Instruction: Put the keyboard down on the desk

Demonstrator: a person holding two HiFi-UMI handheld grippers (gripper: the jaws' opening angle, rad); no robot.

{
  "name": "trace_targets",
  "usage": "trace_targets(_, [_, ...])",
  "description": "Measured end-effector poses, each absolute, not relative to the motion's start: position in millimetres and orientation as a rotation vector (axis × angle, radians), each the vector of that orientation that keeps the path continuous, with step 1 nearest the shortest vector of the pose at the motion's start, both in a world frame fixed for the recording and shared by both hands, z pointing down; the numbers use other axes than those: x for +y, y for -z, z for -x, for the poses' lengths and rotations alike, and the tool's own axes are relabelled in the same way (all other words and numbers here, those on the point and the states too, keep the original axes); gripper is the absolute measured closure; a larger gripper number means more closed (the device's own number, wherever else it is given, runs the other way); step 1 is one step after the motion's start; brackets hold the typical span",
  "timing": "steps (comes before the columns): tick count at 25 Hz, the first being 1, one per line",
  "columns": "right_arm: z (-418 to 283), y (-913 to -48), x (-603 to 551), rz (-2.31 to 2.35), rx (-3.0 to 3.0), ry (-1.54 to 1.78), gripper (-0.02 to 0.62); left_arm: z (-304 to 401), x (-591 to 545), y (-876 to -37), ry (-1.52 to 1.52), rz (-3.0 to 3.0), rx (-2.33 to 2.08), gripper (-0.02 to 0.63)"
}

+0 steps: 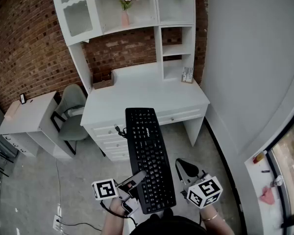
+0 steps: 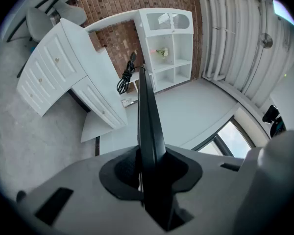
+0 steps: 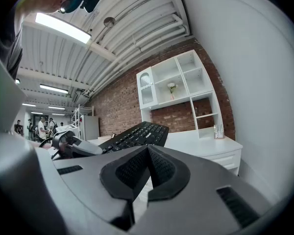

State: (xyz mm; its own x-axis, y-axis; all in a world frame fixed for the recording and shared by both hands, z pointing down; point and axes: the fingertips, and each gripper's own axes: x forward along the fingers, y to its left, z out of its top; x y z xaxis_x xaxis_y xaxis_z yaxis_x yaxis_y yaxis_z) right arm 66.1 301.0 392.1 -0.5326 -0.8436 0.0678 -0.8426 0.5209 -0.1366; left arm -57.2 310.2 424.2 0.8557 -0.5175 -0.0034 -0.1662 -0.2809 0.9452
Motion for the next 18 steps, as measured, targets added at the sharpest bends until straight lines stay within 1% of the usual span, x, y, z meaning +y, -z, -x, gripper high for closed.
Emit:
trace_targets(11, [-75.3, -395.3, 288.2, 1.503, 2.733, 0.239, 0.591, 46.5, 290.7, -429.6, 0.342, -1.875, -0.539, 0.508])
trace_targets(18, [-65.9, -402.2, 299.3, 1.428, 2.750, 0.277, 0.590, 59.7, 297.0, -436.4, 0.333, -1.900, -0.566, 0.506])
